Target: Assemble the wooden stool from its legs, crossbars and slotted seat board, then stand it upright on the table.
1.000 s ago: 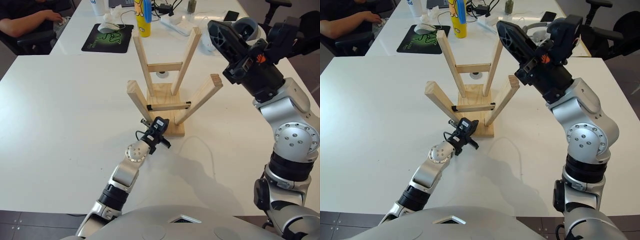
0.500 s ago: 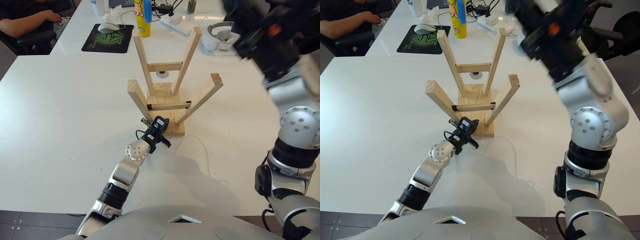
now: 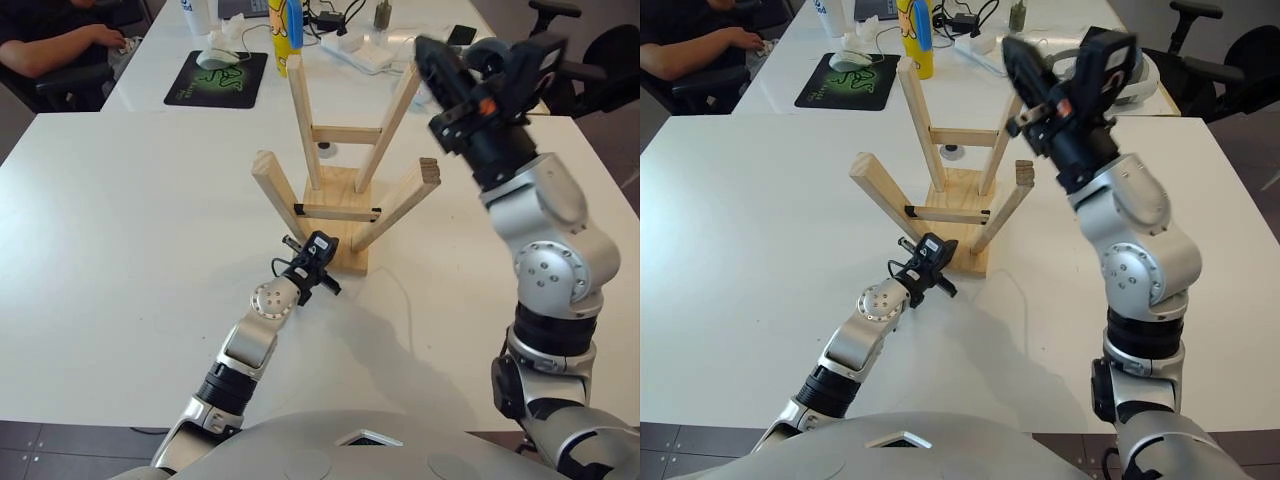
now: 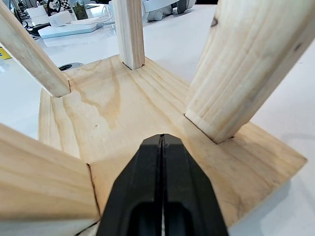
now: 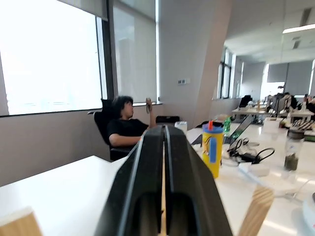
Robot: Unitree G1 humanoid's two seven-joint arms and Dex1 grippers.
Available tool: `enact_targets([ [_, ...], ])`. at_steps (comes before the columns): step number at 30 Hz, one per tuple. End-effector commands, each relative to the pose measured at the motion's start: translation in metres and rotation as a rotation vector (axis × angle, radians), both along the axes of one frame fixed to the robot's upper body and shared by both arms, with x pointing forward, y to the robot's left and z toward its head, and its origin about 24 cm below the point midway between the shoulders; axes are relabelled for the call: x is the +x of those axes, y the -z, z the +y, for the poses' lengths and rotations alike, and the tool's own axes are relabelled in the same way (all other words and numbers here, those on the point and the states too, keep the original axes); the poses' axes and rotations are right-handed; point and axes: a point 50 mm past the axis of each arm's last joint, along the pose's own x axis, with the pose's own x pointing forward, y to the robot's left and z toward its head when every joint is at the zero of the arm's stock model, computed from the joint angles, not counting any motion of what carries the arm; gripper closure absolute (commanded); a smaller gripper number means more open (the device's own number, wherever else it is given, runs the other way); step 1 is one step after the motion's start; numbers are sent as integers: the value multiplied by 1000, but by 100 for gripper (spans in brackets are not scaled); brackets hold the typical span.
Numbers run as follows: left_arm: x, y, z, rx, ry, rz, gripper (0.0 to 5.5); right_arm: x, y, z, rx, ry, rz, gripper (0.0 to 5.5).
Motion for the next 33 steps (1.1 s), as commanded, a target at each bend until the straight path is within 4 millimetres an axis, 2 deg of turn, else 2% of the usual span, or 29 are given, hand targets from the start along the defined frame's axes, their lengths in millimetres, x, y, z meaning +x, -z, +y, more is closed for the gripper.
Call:
enact_targets([
  [1, -11, 25, 8, 61, -18, 124, 550, -11, -53, -10, 117, -58, -187, 546],
  [4, -12, 26, 9, 61, -29, 128, 550, -18, -61, -2, 146, -136, -196, 546],
  [6, -13, 26, 7, 61, -20, 131, 550, -15, -2, 15, 10, -191, 55, 546],
  [7, -13, 26, 7, 60, -18, 131, 550, -16, 15, 18, -25, -206, 128, 546],
  [8, -13, 25, 6, 59, -10, 132, 550, -19, 78, 26, -173, -203, 419, 546],
  [9, -13, 24, 6, 59, -5, 132, 550, -29, 120, 28, -273, -202, 610, 546],
  [10, -12, 23, 4, 58, 10, 130, 550, -40, 148, 26, -310, -162, 744, 546],
  [11, -12, 21, 4, 58, 20, 129, 550, -48, 162, 25, -324, -131, 810, 546],
  [12, -12, 20, 4, 55, 16, 129, 550, -31, 140, 25, -279, -66, 684, 546],
  [14, -13, 20, 5, 53, 6, 131, 550, -14, 110, 25, -226, -5, 524, 546],
  [15, -13, 20, 5, 52, 7, 135, 550, -3, 78, 18, -160, 66, 351, 546],
  [17, -13, 20, 3, 51, 9, 142, 550, 3, 32, 5, -65, 160, 110, 546],
  [18, -12, 21, 3, 51, 8, 144, 550, 3, 15, 0, -32, 189, 26, 546],
  [20, -12, 22, 2, 45, 4, 154, 550, 4, -2, -8, 2, 210, -51, 546],
  [23, -12, 23, 0, 31, -4, 171, 550, 6, -11, -23, 40, 221, -89, 546],
  [24, -12, 23, 0, 26, -8, 174, 550, 7, -12, -29, 52, 220, -86, 546],
  [26, -10, 17, -6, -5, 4, 149, 550, 12, 18, -55, -78, 324, 38, 546],
  [27, -9, 16, -7, -13, 8, 142, 550, 13, 26, -61, -120, 351, 74, 546],
  [28, -8, 3, -8, -54, 28, 80, 550, 9, 60, -75, -306, 394, 210, 546],
  [29, -8, -6, -7, -82, 42, 36, 550, 3, 83, -84, -432, 406, 302, 546],
  [30, -8, -21, -1, -100, 70, -40, 550, -12, 115, -93, -531, 380, 461, 546],
  [31, -9, -31, 3, -107, 91, -91, 550, -24, 135, -99, -583, 356, 566, 546],
  [32, -9, -35, 5, -106, 103, -114, 550, -30, 143, -101, -592, 339, 614, 546],
  [33, -12, -38, 15, -39, 143, -105, 550, -40, 154, -95, -610, 250, 680, 546],
])
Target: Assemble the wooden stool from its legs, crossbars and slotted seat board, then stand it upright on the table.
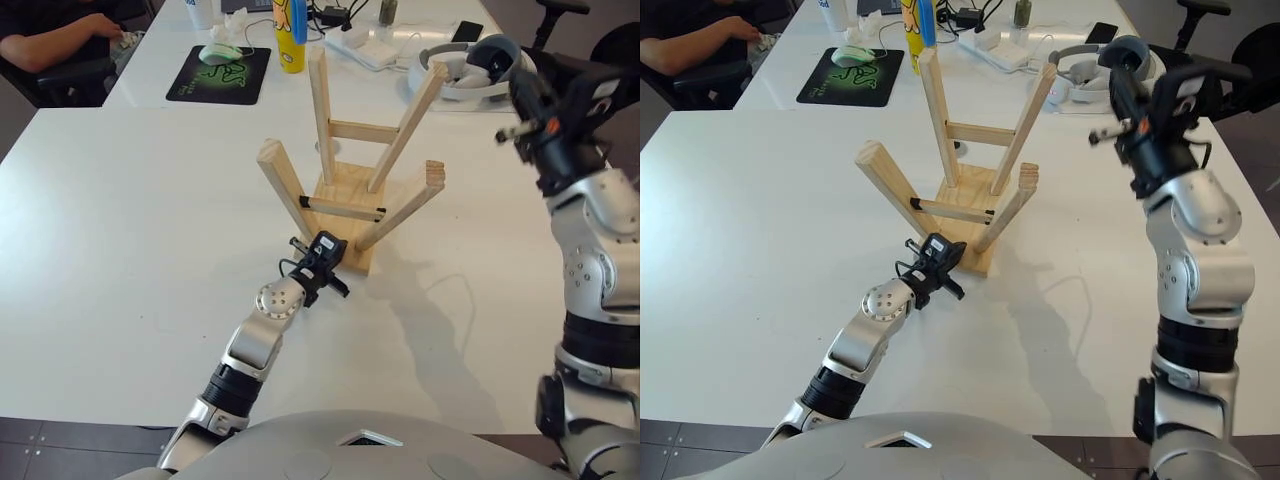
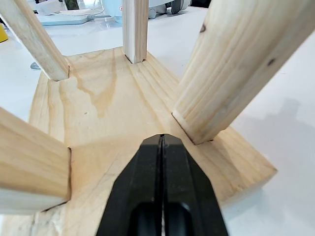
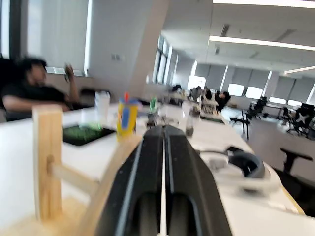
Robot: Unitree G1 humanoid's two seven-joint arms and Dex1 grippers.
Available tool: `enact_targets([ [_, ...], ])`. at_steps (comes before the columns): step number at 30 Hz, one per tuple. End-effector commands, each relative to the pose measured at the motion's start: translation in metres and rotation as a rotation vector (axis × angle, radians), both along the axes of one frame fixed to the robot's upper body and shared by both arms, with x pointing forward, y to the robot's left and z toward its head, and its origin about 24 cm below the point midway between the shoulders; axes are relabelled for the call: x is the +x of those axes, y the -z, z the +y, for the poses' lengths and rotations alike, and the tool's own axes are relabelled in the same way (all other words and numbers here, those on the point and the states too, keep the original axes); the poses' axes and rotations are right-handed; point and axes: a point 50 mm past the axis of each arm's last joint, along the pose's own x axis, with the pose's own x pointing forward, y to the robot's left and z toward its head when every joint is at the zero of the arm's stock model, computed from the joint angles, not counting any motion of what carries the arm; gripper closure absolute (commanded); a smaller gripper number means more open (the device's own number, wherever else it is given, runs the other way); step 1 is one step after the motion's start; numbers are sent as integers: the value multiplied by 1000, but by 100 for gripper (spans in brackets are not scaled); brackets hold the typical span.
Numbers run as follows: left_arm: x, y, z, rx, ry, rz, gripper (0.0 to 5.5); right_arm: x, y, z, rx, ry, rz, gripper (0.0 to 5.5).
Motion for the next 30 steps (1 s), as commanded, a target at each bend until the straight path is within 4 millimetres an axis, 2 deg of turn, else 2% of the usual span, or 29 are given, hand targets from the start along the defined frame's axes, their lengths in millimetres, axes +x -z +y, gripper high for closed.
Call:
enact_targets([
  [1, -7, -27, 27, 96, 109, -99, 550, -43, 64, -2, -71, -140, 413, 546],
  [4, -19, -37, 72, 282, 246, 32, 550, -66, 75, 18, 8, -292, 501, 546],
  [7, -22, -50, 104, 387, 324, 123, 550, -81, 75, 29, 80, -384, 511, 546],
  [11, -19, -58, 132, 433, 370, 208, 550, -95, 75, 44, 149, -508, 540, 546],
  [13, -15, -57, 141, 449, 368, 223, 550, -95, 74, 59, 192, -589, 544, 546],
  [18, -12, -51, 140, 420, 370, 239, 550, -77, 64, 85, 280, -652, 446, 546],
  [20, -13, -47, 139, 412, 369, 247, 550, -69, 60, 89, 296, -642, 409, 546],
  [24, -11, -44, 135, 384, 358, 244, 550, -51, 53, 86, 288, -573, 325, 546],
  [30, -14, -41, 122, 354, 369, 237, 550, -34, 48, 70, 151, -502, 276, 546],
])
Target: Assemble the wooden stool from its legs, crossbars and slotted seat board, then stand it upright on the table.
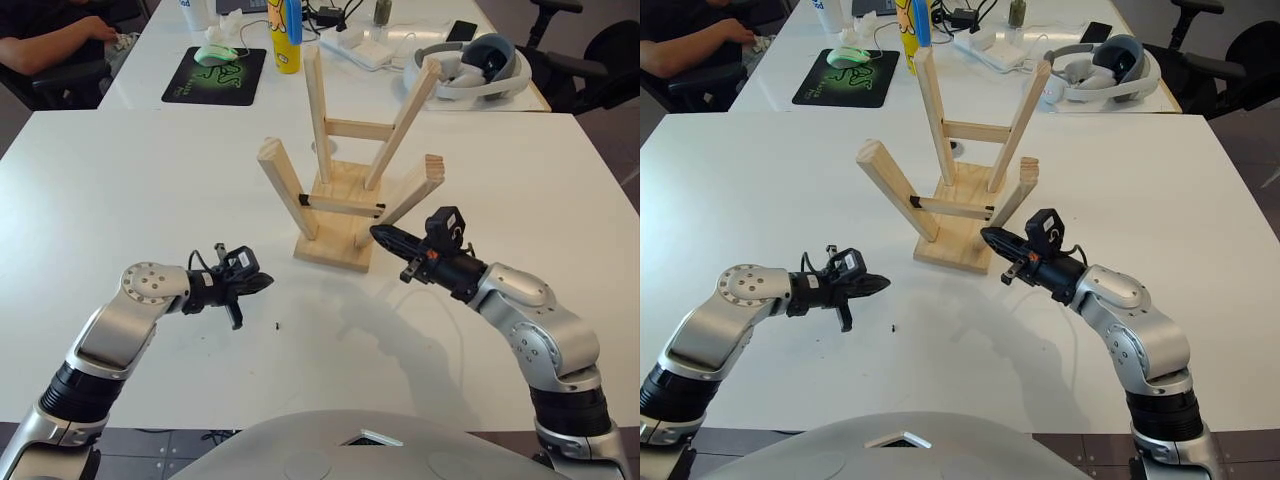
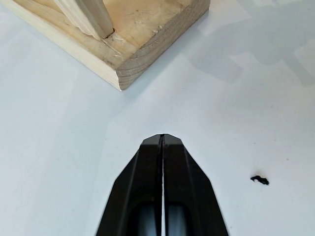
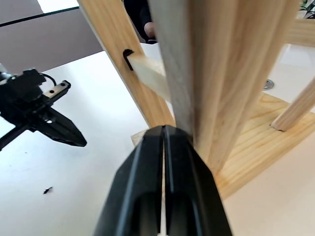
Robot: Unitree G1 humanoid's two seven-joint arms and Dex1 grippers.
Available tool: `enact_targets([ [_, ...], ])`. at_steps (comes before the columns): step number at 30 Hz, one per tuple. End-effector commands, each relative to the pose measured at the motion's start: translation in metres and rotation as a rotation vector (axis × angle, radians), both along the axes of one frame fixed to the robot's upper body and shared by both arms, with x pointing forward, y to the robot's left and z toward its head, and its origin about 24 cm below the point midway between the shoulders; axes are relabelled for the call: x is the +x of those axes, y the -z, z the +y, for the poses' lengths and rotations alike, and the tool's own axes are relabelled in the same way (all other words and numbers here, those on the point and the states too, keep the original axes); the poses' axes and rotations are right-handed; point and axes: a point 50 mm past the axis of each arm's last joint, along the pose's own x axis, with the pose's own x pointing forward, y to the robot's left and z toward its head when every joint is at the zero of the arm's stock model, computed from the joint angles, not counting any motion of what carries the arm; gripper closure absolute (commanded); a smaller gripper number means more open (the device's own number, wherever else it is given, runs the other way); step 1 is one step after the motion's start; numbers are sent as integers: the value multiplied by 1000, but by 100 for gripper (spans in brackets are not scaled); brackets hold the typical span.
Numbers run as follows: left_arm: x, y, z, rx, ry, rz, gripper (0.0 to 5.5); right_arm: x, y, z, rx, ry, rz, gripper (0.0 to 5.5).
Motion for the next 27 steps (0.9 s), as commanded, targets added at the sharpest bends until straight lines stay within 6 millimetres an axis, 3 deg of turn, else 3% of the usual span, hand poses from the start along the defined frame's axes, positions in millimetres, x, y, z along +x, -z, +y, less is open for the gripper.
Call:
enact_targets([
  [1, 2, -2, -8, -16, -4, -22, 550, 17, -7, -13, -65, 65, -76, 546],
  [10, 13, -8, -25, -64, -124, -158, 550, 23, -10, 0, -28, 36, -118, 546],
  [12, 16, -16, -32, -132, -203, -243, 550, 13, -8, 8, 7, -18, -82, 546],
  [15, 8, -32, -44, -269, -291, -343, 550, -18, -4, 15, 83, -107, 29, 546],
  [18, -12, -47, -50, -418, -371, -419, 550, -49, 5, 11, 75, -71, 126, 546],
  [21, -30, -56, -40, -484, -540, -479, 550, -62, 8, -10, 46, 354, 95, 546],
  [23, -37, -57, -35, -472, -603, -499, 550, -68, 10, -20, 73, 530, 104, 546],
  [27, -23, -70, -10, -421, -844, -667, 550, -49, -8, -52, -97, 932, -121, 546],
])
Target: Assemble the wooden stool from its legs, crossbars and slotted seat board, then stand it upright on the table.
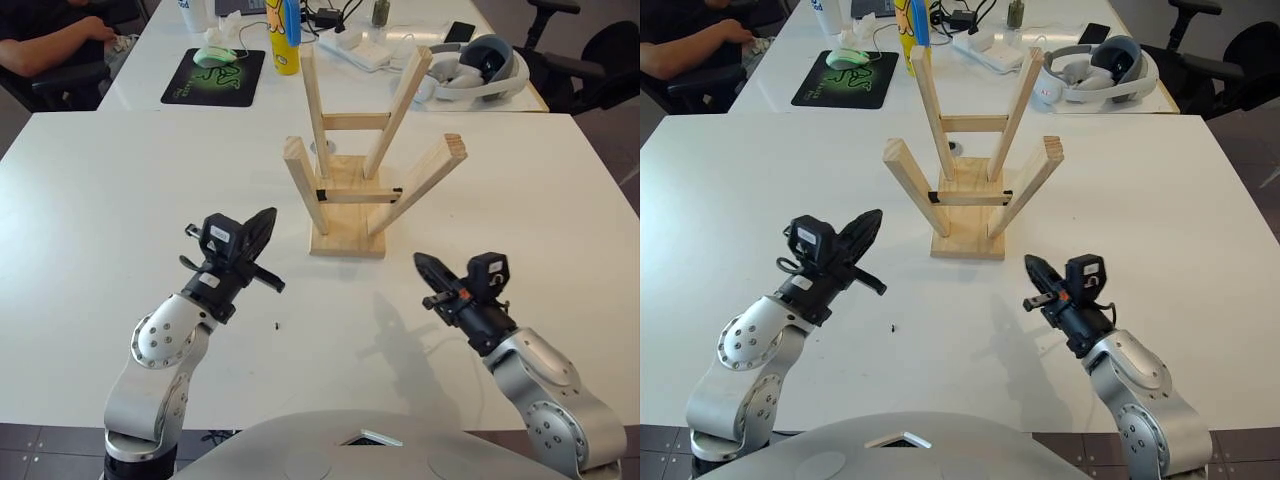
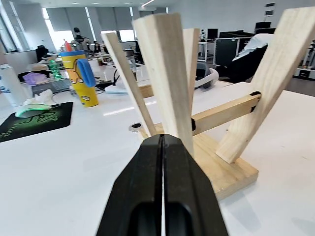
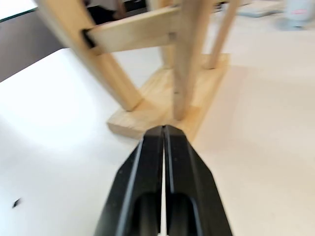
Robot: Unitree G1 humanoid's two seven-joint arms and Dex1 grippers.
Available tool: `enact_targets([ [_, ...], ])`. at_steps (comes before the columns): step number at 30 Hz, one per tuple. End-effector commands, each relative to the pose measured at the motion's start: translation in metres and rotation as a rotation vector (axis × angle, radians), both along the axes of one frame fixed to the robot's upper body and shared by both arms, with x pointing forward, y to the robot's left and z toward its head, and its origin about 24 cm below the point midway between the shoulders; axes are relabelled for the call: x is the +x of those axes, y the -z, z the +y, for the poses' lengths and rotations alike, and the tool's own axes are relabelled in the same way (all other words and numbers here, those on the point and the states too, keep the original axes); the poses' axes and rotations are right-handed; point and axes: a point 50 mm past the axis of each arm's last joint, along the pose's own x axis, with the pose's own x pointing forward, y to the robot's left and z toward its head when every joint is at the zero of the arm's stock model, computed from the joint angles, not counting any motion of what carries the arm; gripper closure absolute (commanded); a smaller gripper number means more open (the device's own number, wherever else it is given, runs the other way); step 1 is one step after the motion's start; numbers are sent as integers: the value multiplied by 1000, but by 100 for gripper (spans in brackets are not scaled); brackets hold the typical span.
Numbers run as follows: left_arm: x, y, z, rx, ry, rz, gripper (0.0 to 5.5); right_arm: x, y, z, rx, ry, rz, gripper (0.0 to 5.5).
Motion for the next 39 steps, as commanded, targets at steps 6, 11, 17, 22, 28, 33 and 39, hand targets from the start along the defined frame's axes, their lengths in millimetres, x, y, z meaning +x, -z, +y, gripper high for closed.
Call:
enact_targets([
  [6, 50, -30, 16, -20, -327, -188, 550, 61, -52, -14, -171, 329, -345, 546],
  [11, 61, -36, 3, -14, -278, -206, 550, 77, -68, -6, -160, 310, -426, 546],
  [17, 60, -28, -2, -12, -236, -165, 550, 80, -73, -2, -119, 307, -450, 546],
  [22, 60, -26, -22, -48, -94, -152, 550, 83, -75, 20, -67, 171, -456, 546],
  [28, 43, -12, -73, 32, 290, -95, 550, 70, -57, 67, -82, -185, -373, 546],
  [33, 59, 1, -34, 114, 4, -30, 550, 74, -46, 27, -164, 77, -295, 546],
  [39, 61, 2, 31, 50, -427, 0, 550, 64, -43, -22, -237, 399, -244, 546],
])
